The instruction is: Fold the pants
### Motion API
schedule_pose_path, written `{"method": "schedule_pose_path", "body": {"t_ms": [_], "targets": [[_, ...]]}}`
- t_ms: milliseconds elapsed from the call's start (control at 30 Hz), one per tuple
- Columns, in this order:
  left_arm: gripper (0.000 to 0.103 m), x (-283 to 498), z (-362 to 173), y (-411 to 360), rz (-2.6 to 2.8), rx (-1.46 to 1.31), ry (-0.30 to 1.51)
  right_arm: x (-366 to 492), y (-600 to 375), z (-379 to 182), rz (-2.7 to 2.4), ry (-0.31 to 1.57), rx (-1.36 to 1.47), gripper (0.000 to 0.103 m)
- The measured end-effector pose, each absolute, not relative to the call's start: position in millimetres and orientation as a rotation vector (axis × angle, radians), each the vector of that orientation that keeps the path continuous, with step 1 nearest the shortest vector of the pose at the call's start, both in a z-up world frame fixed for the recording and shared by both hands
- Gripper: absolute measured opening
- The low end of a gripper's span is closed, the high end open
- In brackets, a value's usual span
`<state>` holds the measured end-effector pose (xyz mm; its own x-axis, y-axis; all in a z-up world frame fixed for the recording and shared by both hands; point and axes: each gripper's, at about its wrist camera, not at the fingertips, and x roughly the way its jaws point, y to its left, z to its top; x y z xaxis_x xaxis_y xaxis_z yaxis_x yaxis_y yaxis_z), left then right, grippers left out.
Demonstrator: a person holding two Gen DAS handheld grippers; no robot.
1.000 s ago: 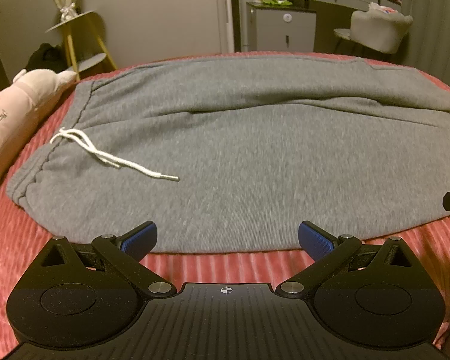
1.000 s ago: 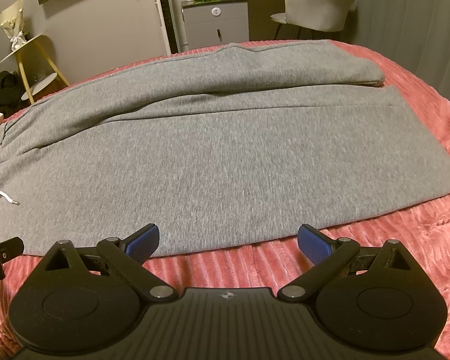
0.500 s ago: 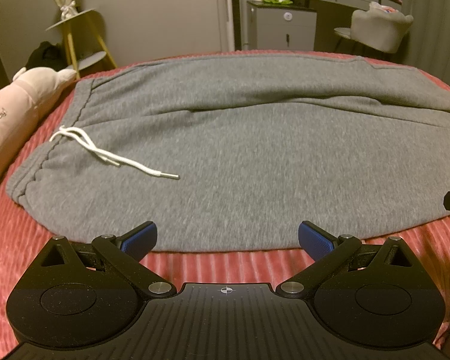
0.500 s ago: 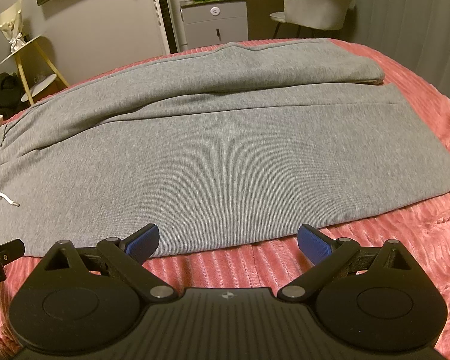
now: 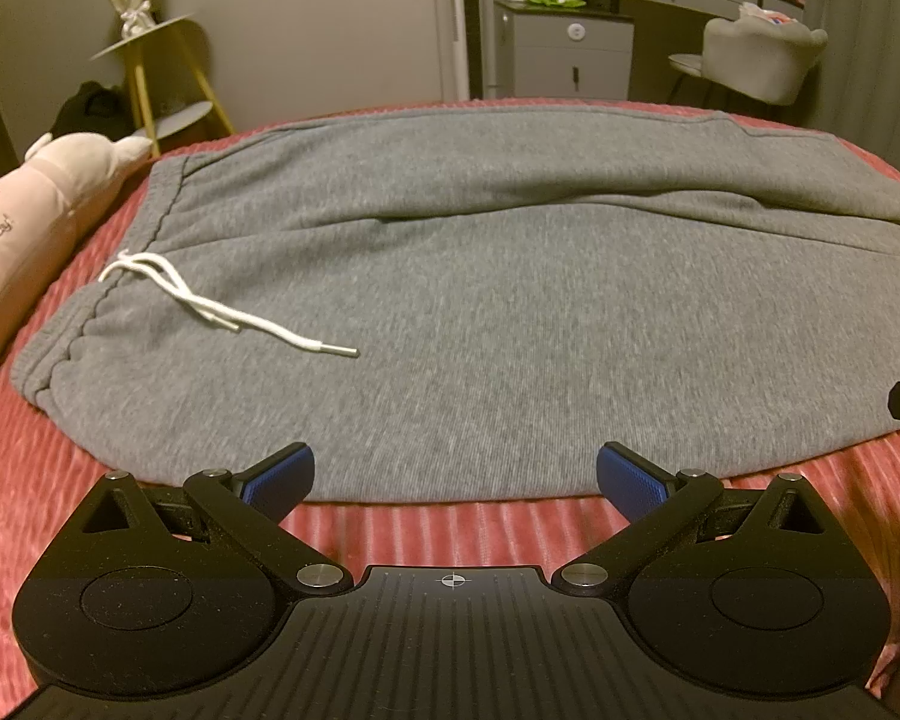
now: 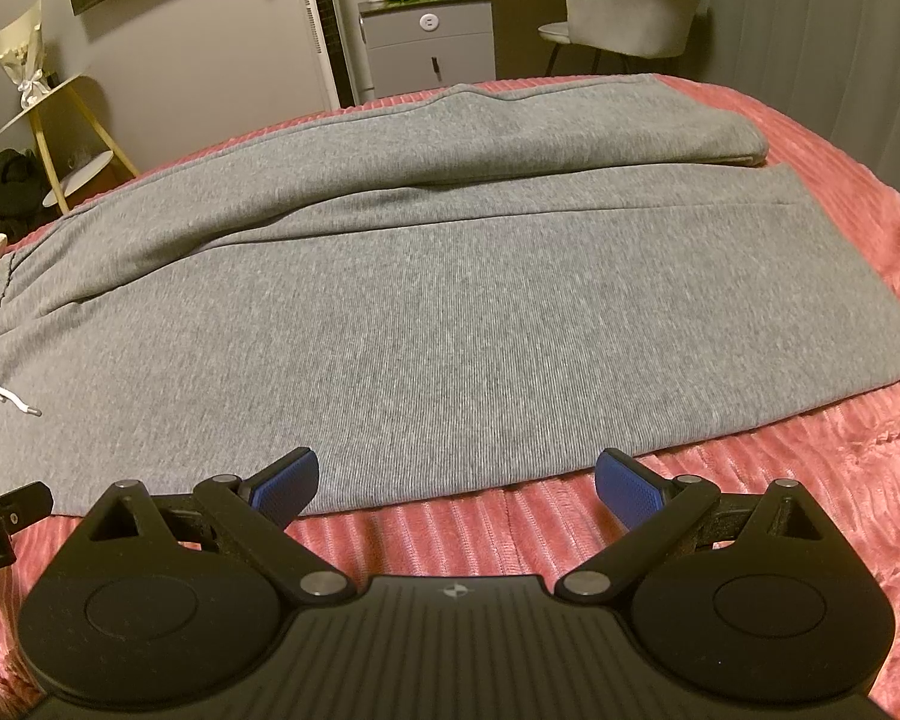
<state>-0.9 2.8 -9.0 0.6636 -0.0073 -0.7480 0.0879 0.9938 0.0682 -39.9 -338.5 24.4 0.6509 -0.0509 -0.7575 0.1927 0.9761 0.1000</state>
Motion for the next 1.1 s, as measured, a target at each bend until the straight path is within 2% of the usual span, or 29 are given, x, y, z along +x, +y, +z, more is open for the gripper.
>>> {"method": "schedule_pose_path", "body": {"t_ms": [1100], "targets": [[0.103,6.5,-12.0,-1.6,-0.027,0.120,0.888,-44.9,-347.6,26.9,-0.125,0.827,0.234,0.099]]}}
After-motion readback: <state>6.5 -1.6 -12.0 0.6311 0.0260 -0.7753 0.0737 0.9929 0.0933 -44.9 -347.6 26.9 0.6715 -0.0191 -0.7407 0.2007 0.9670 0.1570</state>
